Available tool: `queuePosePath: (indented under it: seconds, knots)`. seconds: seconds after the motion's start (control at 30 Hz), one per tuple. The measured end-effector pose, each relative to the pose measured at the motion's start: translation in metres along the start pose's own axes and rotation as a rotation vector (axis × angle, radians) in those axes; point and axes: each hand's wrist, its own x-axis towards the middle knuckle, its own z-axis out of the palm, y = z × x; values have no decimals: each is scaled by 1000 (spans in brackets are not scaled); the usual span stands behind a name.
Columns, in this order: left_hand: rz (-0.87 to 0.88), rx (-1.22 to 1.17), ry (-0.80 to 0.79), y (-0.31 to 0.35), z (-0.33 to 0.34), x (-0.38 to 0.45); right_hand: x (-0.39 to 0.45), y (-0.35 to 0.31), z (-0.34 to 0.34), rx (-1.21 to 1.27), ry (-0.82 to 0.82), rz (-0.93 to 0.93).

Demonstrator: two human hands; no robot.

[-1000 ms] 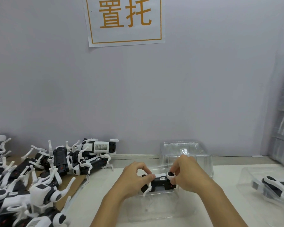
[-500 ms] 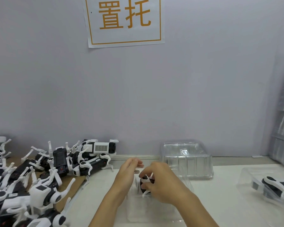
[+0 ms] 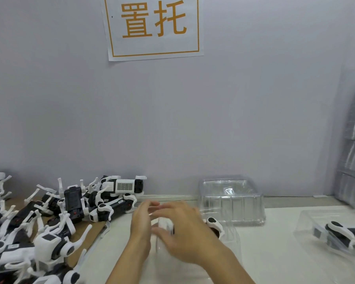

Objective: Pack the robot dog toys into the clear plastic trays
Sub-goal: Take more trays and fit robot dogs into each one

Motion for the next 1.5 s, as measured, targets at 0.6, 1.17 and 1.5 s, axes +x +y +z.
queuePosePath:
  seconds: [0.6, 1.17, 1.5]
  knots:
    - [-101, -34, 103, -6, -6, 5, -12, 36, -54, -373, -278, 565]
    - [-68, 21, 116, -8, -5, 7, -5, 57, -20, -96, 22, 904]
    - [-66, 27, 175, -9, -10, 11, -36, 118, -54, -65, 515, 1047]
